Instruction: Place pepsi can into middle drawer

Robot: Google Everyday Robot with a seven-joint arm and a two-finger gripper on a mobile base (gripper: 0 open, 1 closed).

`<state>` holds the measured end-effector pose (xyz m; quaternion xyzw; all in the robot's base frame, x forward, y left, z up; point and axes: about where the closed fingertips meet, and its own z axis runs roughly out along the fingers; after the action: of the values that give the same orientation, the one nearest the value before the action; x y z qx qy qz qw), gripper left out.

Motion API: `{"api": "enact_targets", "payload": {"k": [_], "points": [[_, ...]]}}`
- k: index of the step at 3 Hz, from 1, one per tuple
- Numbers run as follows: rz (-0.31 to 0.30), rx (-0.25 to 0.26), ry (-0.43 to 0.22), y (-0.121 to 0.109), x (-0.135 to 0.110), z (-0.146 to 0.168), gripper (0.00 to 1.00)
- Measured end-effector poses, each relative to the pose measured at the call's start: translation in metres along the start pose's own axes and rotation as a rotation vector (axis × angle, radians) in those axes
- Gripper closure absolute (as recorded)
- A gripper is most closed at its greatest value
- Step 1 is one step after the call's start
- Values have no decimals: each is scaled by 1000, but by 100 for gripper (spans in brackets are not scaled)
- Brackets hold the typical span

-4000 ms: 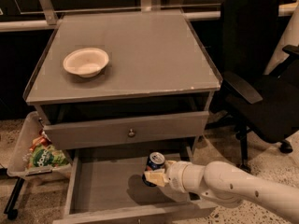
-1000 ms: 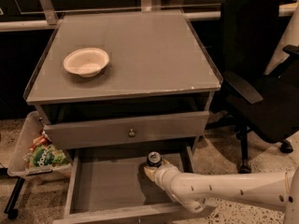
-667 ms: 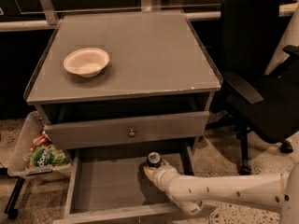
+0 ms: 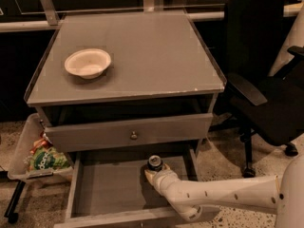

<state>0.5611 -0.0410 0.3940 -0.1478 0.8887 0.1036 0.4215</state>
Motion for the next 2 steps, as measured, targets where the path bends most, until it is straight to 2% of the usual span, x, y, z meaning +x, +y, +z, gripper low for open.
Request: {"api": "enact_targets", "payload": {"k": [1, 2], "points": [[0, 0, 0, 0, 0, 0, 82], [0, 0, 0, 0, 0, 0, 58]]}}
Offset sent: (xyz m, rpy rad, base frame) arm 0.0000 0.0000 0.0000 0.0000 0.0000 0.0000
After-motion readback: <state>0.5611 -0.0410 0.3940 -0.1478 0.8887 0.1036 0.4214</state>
